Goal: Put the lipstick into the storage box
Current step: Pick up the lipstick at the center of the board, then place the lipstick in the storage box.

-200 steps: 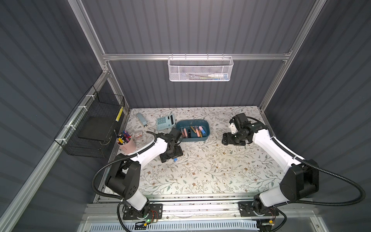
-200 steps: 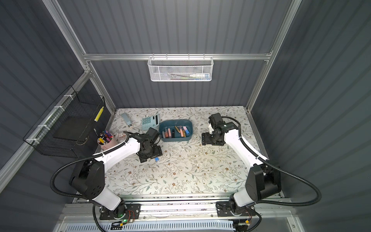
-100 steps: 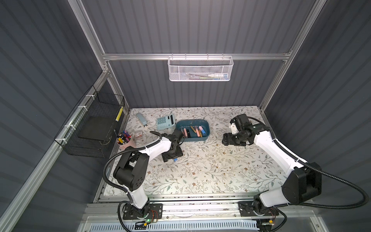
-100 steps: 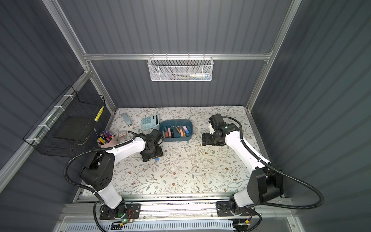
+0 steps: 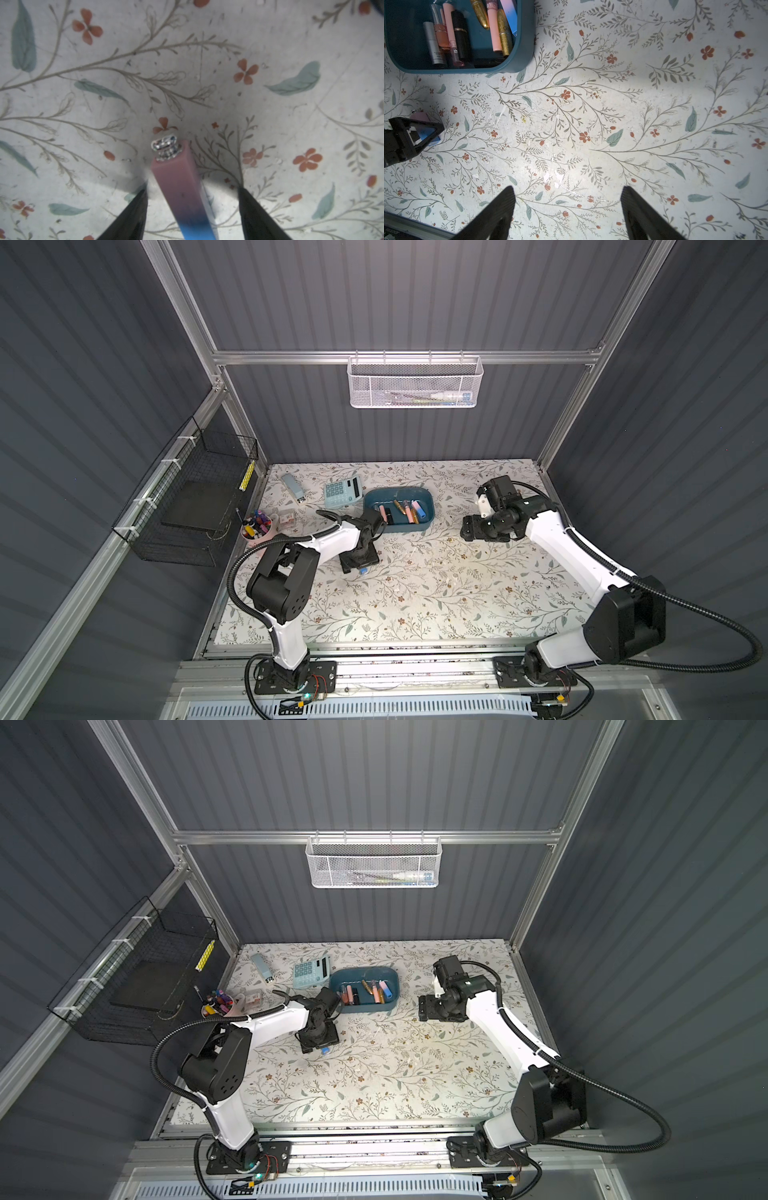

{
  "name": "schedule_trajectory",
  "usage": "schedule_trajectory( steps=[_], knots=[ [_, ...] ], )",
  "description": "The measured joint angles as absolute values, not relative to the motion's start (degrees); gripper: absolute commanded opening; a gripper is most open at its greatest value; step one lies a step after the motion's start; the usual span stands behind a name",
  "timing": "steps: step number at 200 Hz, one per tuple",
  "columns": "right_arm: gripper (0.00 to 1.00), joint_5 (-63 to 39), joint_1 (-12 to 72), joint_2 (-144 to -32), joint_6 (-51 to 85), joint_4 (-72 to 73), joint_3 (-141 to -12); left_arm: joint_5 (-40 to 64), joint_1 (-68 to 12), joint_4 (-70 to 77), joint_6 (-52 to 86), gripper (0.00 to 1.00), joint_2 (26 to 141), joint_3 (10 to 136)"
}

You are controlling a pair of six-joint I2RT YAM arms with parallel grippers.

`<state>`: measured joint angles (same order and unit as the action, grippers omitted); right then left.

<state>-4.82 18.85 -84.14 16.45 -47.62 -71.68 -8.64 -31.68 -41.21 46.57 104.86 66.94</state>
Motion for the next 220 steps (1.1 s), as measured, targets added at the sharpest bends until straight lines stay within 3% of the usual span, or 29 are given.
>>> schedule_trajectory(
  steps=[69,153,220],
  knots=[
    [0.82,-4.75,18.85,-86.21,16.43,-47.86,-72.12,-9.06,-31.68,-41.25,44.97,0.09,105.78,68.18],
    [0.81,-4.75,18.85,-88.29,16.43,-48.16,-75.42,-9.91,-31.68,-51.75,43.90,0.12,101.95,74.89],
    [0.81,-4.47,18.85,-92.58,16.45,-48.51,-80.77,-13.04,-31.68,-59.79,38.74,0.13,106.41,102.67]
  ],
)
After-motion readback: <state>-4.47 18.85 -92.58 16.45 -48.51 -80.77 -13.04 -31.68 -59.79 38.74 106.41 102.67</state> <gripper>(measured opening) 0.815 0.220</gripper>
